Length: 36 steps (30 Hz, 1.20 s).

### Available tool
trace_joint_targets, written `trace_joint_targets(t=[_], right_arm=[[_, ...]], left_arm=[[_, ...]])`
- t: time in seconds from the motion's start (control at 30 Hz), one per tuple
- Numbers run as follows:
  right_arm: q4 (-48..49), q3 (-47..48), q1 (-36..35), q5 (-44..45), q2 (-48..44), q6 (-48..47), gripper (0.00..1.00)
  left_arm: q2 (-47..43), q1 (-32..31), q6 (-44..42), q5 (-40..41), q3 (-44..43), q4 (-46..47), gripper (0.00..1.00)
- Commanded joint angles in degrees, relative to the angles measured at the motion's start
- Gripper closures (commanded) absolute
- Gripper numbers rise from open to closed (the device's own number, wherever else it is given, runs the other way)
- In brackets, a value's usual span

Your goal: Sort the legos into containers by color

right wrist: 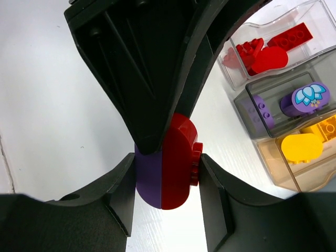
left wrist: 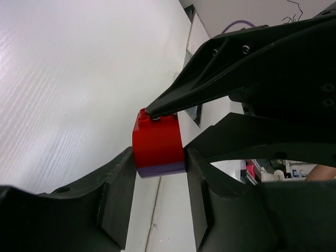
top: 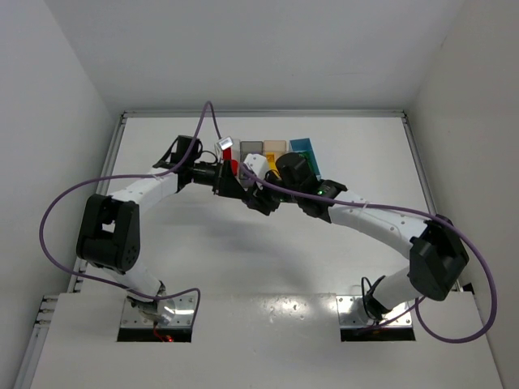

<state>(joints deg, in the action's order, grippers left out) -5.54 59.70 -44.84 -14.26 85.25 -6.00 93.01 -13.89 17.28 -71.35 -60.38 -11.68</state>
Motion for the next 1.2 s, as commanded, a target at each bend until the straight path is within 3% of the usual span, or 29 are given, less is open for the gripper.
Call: trace_joint_targets(t=[0.0,0.23,0.37,0.57,0.6,0.67,0.77,0.8,0.9,1.1,1.17], right_arm=[[3.78,2.70,-0.42,0.63,-0.17,1.25,0.85],[4.31,2.70,0.72,2.30,0.35,1.25,0.85],[4.84,3.23,0.72,2.31,0.35,1.25,0.85],[4.84,2.70,0.72,1.69,-0.17,1.78,0.85],[4.84,2.70,0.72,1.69,-0.17,1.78,0.83],[4.84,2.70,0.72,0.47,-0.17,1.78,0.80],[4.84,2.17,0.72,-0.24,-0.70,2.30,0.67],[4.84,2.17,0.72,-0.24,-1.22,2.31,0.53],[3.53,2.17,2.29,-1.81,-1.93,3.79,0.33],[-2.18,3.84,8.36,-8.04,-4.74,5.82,0.15],[-3.68,4.37,11.51,-9.90,-5.27,5.82,0.14]], left_arm=[[0.15,-0.26,-0.49,-1.86,-1.58,2.63,0.53],[0.67,-0.26,0.04,-1.86,-1.58,2.63,0.42],[0.68,-0.26,0.04,-1.33,-1.58,2.63,0.41],[0.68,-0.26,0.04,-0.81,-1.58,2.63,0.62],[0.68,-0.26,0.04,-0.81,-1.06,2.63,0.74],[0.68,-0.26,-0.49,-0.28,-1.06,2.63,0.86],[0.06,-0.26,-1.02,0.42,-1.06,2.63,0.97],[-0.46,-0.26,-1.02,0.42,-0.45,2.63,0.98],[-0.46,-0.26,-3.29,-1.58,0.17,2.63,0.99],[-0.99,1.59,-6.64,-3.97,0.27,0.79,0.99],[-0.99,2.11,-7.52,-3.97,0.26,-0.09,0.99]])
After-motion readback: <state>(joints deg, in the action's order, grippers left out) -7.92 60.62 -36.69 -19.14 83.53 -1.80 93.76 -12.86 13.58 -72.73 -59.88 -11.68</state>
